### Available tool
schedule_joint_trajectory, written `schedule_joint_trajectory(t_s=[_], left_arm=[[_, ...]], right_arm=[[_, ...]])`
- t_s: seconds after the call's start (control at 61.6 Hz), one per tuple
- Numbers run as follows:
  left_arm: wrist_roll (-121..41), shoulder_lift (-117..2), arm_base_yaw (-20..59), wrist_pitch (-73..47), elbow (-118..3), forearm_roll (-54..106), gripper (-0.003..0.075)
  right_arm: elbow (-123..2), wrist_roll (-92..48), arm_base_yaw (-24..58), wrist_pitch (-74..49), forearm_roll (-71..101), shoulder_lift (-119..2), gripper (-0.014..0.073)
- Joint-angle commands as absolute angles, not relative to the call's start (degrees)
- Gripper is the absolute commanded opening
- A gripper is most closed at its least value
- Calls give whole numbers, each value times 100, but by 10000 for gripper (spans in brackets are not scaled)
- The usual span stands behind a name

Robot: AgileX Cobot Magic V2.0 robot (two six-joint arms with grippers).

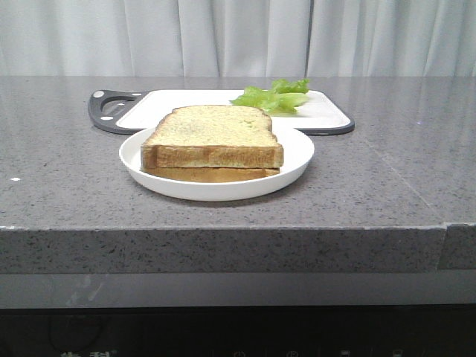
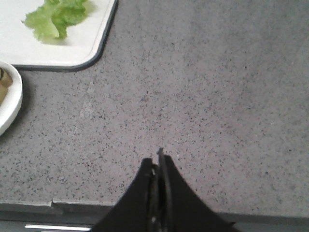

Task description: Left arm grabs bread, right arm adds lettuce

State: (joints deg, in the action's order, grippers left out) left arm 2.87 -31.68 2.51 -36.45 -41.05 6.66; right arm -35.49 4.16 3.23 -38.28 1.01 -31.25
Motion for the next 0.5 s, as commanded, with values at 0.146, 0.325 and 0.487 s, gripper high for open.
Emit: schedule_joint_trajectory(t_s=[0.146,0.325,0.487], left_arm=[[277,-3497,238,-3632,-4288,777,25],[241,-3764,282,-3677,-4288,815,367],[-208,-4194,583,-3678,-4322,1492,473]], right_arm=[[-3726,419,320,-3500,60,-3464,-83],[-3719,413,320,-3521,60,-3529,248],[-3719,413,320,-3521,70,-3529,421]])
